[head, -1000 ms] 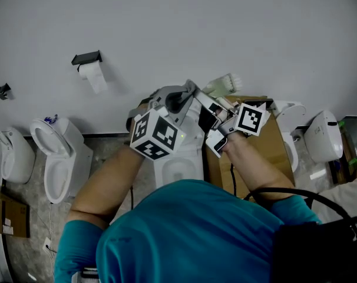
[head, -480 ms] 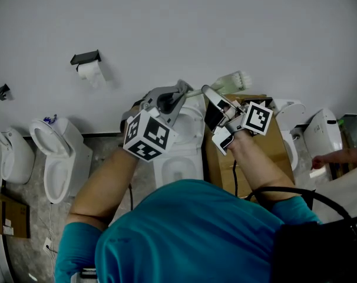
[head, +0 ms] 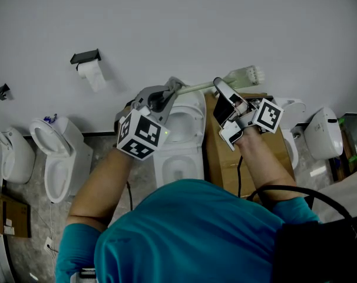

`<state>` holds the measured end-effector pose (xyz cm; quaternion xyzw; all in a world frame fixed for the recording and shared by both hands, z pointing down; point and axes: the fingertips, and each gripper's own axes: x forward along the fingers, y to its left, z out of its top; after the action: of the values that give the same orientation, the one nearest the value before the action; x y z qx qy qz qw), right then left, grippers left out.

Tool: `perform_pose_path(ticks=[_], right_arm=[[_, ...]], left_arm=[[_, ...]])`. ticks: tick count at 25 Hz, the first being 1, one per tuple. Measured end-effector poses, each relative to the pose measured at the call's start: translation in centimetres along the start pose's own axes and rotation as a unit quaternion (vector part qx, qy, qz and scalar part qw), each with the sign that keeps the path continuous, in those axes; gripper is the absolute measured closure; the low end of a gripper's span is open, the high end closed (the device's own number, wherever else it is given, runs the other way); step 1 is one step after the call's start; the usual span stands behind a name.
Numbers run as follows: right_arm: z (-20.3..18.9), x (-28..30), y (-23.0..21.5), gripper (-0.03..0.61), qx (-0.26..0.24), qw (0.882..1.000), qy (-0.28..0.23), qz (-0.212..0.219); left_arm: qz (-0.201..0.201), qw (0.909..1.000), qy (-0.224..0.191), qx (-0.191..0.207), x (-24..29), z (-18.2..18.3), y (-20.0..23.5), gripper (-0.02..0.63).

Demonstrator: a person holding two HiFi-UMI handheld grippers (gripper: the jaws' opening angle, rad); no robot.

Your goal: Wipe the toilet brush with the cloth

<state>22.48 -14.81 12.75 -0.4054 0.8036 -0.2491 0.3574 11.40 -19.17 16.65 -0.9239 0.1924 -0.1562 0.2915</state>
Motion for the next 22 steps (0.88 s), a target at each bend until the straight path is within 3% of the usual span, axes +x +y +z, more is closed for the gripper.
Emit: perform_pose_path(ticks=[22], right_arm=[[4.7,-3.8,2.8,0.522,0.018,0.996,-0.069,0.046]], left_arm=[[0.053,0.9976,0.035,-0.029,-2.3,-4.7,4.2,0.592]])
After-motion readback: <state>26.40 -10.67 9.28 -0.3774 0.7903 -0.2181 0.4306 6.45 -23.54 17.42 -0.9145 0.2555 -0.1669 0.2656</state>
